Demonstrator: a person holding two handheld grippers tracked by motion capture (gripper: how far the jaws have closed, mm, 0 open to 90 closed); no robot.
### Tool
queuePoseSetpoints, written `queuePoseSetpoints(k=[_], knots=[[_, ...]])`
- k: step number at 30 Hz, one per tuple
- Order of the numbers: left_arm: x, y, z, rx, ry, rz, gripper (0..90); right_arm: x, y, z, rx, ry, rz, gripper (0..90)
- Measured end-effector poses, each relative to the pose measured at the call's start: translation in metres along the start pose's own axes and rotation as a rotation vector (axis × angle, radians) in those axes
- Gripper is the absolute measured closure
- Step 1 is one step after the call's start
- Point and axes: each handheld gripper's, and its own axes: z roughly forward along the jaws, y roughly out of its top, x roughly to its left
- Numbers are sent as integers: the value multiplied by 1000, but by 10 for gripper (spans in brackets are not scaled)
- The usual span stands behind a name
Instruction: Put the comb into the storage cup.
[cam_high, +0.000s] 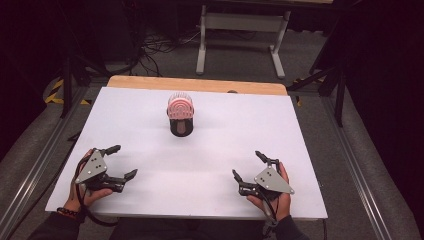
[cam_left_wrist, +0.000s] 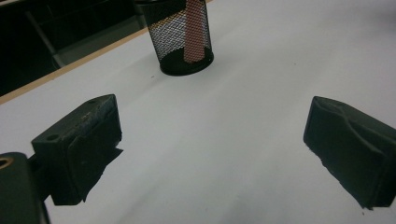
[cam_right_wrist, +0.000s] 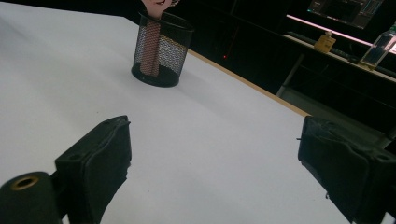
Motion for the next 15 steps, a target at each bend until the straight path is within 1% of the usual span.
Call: queuePoseSetpoints(k=[3, 6, 9, 15], knots=[[0, -1, 0, 11, -6, 14, 54, 1, 1, 0, 2, 7, -3, 104], [0, -1, -2, -1, -8, 1, 55, 3, 2, 0, -2, 7, -3, 104], [0, 0, -2, 0, -13, 6, 56, 2, 2, 0, -7, 8, 7, 104], [0, -1, 0, 6, -16, 6, 56, 2, 1, 1, -2, 9, 6, 104]])
